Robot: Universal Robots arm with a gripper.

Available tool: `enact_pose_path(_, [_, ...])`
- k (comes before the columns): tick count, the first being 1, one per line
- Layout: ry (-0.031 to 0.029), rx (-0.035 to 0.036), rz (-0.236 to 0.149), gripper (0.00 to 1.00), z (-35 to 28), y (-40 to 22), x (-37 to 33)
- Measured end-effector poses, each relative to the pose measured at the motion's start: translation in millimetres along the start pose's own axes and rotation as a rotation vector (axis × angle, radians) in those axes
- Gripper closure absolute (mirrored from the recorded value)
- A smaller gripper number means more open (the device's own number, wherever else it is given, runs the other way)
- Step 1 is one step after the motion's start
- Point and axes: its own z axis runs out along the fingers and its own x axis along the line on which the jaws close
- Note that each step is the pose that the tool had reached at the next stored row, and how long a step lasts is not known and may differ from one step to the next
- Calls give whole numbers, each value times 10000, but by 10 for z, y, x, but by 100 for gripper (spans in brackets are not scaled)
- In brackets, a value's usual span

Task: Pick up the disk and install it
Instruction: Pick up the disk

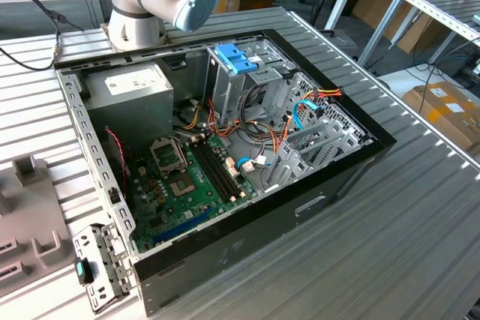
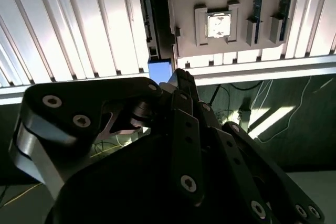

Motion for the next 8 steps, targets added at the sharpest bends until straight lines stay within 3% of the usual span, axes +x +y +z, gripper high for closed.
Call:
enact_pose_path(1, [-5, 16, -270, 89, 0, 0, 0])
enact_pose_path(8, [-34, 94, -1193, 89, 0, 0, 0])
